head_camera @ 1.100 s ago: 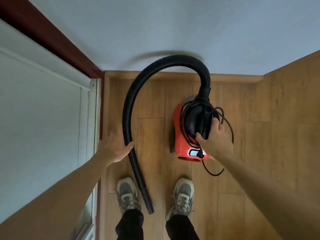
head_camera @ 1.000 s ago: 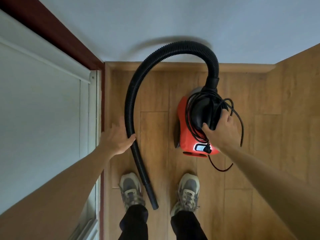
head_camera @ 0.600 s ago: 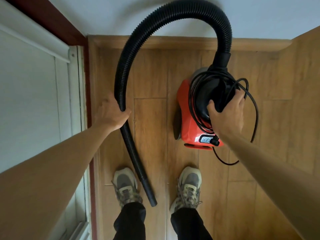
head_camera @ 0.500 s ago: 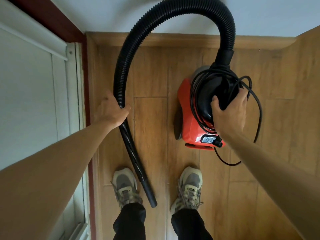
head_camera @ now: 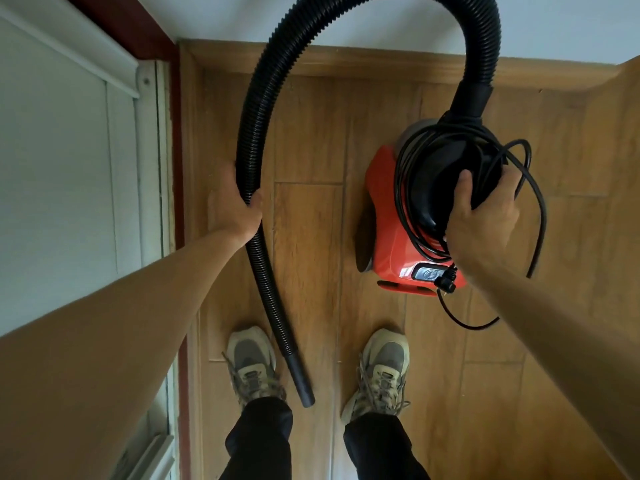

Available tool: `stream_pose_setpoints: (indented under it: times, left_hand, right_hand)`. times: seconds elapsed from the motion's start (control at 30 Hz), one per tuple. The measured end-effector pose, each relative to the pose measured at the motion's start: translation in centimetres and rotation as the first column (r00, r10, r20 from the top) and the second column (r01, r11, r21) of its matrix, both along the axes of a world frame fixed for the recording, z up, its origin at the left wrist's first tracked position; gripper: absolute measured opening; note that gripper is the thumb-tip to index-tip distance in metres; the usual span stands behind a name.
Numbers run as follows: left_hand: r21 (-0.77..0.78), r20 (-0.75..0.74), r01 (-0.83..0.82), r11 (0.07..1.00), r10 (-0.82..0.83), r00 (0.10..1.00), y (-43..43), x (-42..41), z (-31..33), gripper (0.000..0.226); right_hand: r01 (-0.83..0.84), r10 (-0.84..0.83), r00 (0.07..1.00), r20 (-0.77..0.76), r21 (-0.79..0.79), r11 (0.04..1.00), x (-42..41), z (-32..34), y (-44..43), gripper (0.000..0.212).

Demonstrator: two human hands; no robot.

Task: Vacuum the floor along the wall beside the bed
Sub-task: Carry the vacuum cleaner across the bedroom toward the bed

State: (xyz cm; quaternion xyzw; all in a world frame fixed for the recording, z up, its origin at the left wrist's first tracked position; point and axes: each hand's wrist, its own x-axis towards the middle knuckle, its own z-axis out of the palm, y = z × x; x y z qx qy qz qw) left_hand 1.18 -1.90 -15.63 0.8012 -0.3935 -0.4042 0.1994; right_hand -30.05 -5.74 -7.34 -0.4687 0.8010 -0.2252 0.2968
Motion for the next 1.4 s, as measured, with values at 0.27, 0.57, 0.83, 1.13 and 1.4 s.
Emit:
stream_pose_setpoints:
  times: [0.27, 0.57, 0.83, 1.13, 1.4]
  left_hand:
    - [-0.211, -0.061, -0.023, 0.977, 0.010, 0.998, 1.8, -1.5, 1.6, 0.045]
    - [-0.288, 0.113, 0.049, 0.956, -0.017, 0.993, 4.3, -2.4, 7.1, 0.044]
    - [-0.331, 0.048, 0.091, 0.939, -0.080, 0.996, 5.1, -4.1, 14.4, 0.043]
    - [-0.314, 0.036, 0.119, 0.942, -0.114, 0.993, 4.7, -6.0, 22.8, 0.048]
    - [-0.305, 0.045, 0.295, 0.906, -0.295, 0.954, 3.0, -9.4, 28.4, 0.053]
  right_hand:
    - [-0.019, 0.019, 0.999, 0.039, -0.011, 1.000, 0.3, 0.4, 0.1, 0.040]
    - [-0.072, 0.069, 0.996, 0.061, 0.044, 0.996, -0.2, 3.5, 2.9, 0.041]
    - [-0.077, 0.074, 0.995, 0.060, 0.054, 0.996, -1.4, 10.3, 4.6, 0.039]
    - [-0.095, 0.094, 0.995, 0.025, 0.029, 0.995, -4.1, 18.7, 5.2, 0.037]
    - [0.046, -0.046, 0.999, 0.028, -0.002, 0.999, -7.3, 25.8, 6.2, 0.034]
